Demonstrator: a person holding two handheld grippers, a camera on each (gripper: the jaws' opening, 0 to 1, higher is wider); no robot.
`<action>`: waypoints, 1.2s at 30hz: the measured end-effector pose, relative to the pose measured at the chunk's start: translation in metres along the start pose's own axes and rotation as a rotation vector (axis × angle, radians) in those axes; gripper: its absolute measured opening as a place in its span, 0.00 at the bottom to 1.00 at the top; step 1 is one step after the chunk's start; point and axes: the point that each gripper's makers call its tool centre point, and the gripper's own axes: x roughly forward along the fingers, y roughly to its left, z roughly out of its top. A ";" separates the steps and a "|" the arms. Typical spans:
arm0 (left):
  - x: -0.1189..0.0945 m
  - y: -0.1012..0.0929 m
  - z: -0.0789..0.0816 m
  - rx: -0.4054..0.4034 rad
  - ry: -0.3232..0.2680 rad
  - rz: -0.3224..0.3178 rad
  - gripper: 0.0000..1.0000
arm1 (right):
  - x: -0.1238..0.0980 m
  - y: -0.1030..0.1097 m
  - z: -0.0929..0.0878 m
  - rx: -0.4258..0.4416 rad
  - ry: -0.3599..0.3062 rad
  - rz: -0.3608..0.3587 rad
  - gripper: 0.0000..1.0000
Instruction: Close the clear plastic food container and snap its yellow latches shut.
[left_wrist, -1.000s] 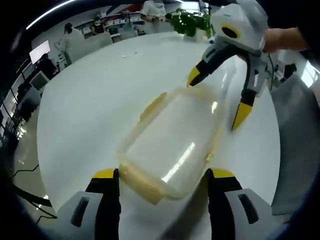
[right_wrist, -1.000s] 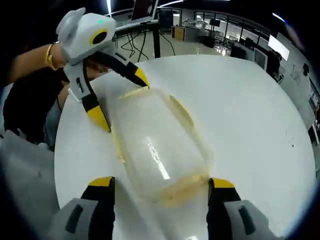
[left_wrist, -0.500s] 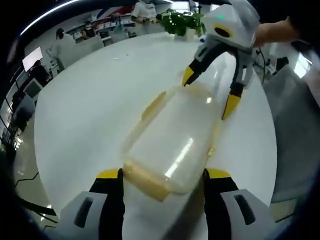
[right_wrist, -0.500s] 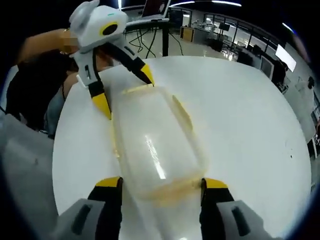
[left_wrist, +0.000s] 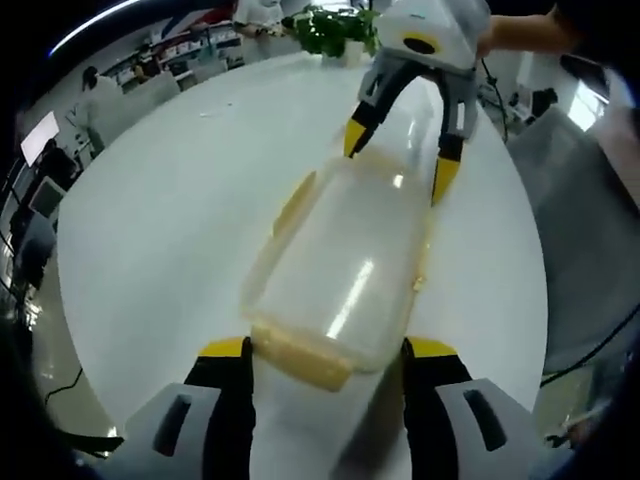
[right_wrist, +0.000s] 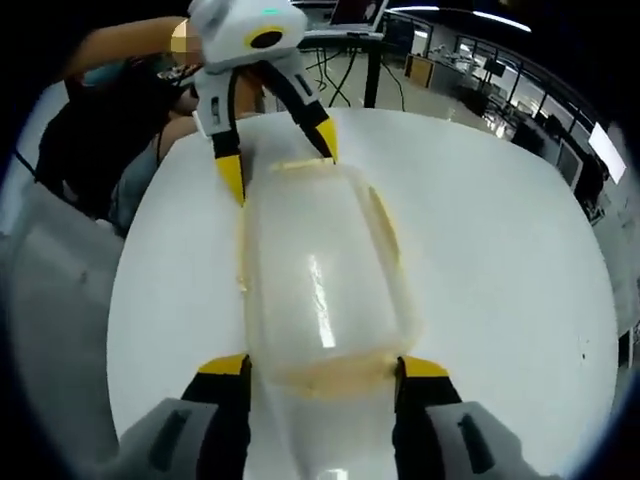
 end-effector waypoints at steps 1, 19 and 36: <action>0.000 0.000 0.000 0.007 0.007 -0.004 0.58 | 0.000 0.000 -0.001 -0.013 0.008 0.007 0.55; -0.003 -0.001 -0.005 0.094 0.071 -0.053 0.55 | -0.003 -0.006 -0.007 -0.139 0.068 0.060 0.38; -0.005 0.001 -0.012 0.255 0.112 -0.137 0.50 | -0.001 -0.006 -0.003 -0.158 0.072 0.070 0.37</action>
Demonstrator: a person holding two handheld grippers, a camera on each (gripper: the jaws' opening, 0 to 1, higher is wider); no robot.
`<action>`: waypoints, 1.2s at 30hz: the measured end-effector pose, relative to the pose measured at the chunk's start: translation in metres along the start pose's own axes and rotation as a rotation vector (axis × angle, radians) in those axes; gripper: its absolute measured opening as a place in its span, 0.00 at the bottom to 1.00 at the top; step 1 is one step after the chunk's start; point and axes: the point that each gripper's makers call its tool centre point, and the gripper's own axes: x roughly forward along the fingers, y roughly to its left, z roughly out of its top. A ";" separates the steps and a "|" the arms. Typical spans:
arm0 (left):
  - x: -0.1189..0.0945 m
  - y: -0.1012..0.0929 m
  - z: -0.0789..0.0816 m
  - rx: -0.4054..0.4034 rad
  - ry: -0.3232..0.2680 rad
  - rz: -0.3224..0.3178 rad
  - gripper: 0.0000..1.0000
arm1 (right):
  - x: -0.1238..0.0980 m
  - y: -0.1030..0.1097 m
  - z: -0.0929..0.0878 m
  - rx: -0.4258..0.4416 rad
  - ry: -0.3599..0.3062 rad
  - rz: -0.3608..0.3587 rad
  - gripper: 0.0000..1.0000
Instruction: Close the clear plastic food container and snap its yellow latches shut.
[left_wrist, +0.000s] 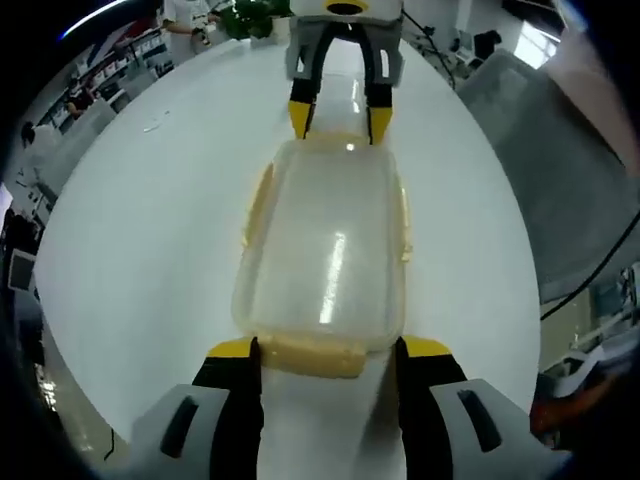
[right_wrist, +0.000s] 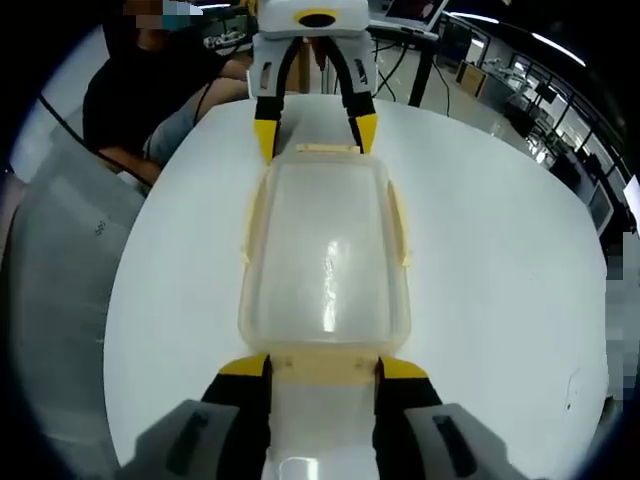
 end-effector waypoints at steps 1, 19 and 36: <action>0.000 0.000 0.000 0.013 -0.002 -0.005 0.50 | 0.000 0.001 0.000 0.003 -0.001 -0.003 0.37; 0.001 0.001 0.002 0.051 0.027 -0.027 0.38 | 0.001 0.002 0.001 0.006 -0.018 -0.002 0.38; -0.005 0.000 0.015 0.033 0.027 -0.033 0.37 | -0.013 0.005 -0.004 0.035 0.033 0.019 0.37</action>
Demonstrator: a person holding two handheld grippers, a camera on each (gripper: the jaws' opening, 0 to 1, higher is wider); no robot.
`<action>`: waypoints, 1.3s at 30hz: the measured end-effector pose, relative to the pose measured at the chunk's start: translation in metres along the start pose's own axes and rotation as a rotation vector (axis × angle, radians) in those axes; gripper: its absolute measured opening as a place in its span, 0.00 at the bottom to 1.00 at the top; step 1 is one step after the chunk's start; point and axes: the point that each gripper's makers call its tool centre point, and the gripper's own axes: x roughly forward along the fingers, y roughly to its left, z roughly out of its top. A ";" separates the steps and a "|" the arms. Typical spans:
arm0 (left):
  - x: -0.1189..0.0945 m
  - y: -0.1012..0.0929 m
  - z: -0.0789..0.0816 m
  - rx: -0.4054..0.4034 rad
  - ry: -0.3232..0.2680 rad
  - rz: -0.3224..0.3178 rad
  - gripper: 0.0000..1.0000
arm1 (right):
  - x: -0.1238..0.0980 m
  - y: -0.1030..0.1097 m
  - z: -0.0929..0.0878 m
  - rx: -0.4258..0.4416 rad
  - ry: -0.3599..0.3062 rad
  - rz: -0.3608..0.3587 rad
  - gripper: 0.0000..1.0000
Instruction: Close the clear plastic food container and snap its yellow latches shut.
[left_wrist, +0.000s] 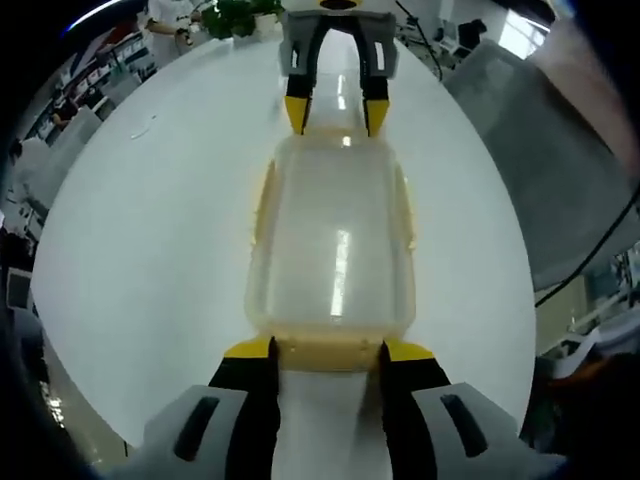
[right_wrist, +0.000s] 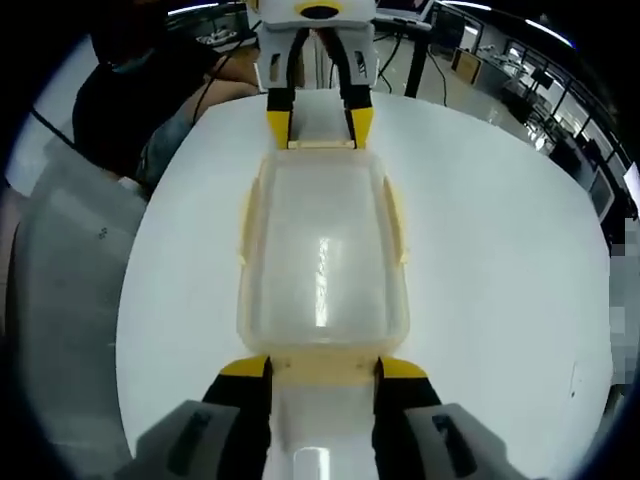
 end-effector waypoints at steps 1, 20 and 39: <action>-0.002 0.000 0.001 -0.004 -0.002 0.002 0.37 | -0.002 0.000 0.000 -0.002 -0.002 -0.002 0.37; -0.041 -0.006 0.038 -0.028 -0.022 0.033 0.37 | -0.057 -0.002 0.000 -0.052 -0.078 -0.004 0.37; -0.034 -0.002 0.091 -0.062 -0.094 0.019 0.37 | -0.091 -0.010 -0.044 -0.070 -0.027 -0.002 0.37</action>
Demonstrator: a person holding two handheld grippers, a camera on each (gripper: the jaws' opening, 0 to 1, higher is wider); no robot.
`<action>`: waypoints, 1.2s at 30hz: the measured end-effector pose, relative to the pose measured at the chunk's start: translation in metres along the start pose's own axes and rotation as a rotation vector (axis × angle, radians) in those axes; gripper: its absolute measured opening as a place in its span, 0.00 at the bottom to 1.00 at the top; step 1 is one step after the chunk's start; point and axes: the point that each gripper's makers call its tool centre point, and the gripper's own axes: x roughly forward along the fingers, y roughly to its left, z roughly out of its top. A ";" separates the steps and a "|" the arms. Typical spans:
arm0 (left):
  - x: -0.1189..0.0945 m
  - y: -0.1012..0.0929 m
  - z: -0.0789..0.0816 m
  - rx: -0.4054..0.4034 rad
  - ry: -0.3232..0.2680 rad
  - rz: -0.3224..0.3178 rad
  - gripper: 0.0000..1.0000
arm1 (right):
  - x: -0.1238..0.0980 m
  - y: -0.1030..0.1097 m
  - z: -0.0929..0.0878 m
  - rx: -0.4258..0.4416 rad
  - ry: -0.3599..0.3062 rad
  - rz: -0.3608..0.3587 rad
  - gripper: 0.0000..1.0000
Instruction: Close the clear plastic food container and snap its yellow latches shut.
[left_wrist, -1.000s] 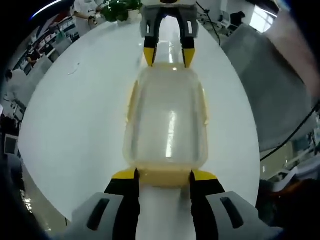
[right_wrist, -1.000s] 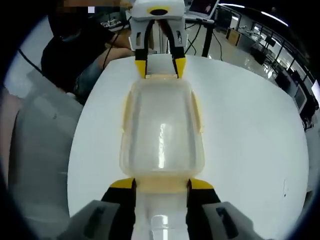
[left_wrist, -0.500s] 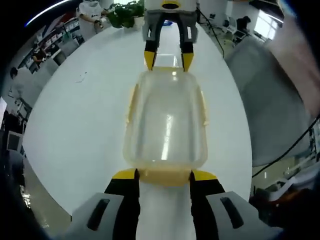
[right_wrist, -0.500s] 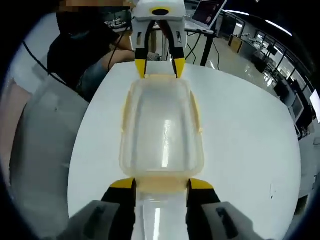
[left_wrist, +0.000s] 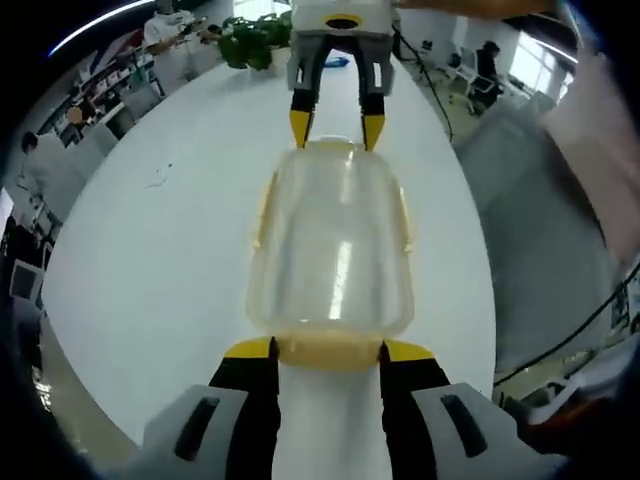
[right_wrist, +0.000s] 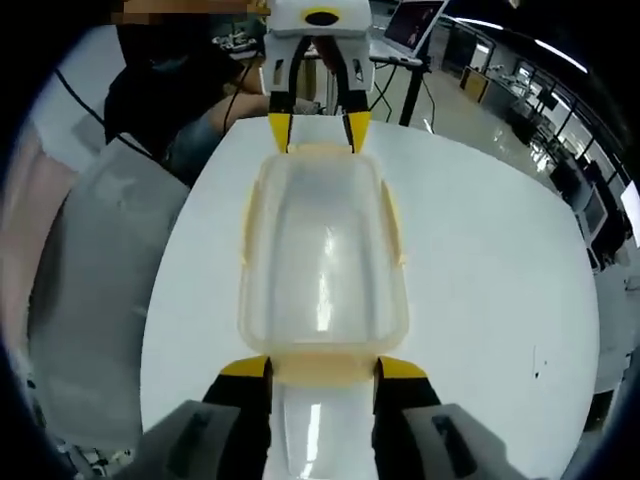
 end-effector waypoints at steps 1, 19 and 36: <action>0.001 0.000 0.002 -0.001 -0.001 0.000 0.37 | -0.001 0.000 -0.002 0.001 0.002 0.000 0.37; 0.023 -0.008 0.057 0.004 -0.024 0.000 0.36 | -0.031 0.001 -0.054 0.011 0.029 0.033 0.37; 0.053 -0.005 0.103 0.032 -0.049 0.009 0.36 | -0.051 -0.002 -0.104 0.024 0.077 0.006 0.37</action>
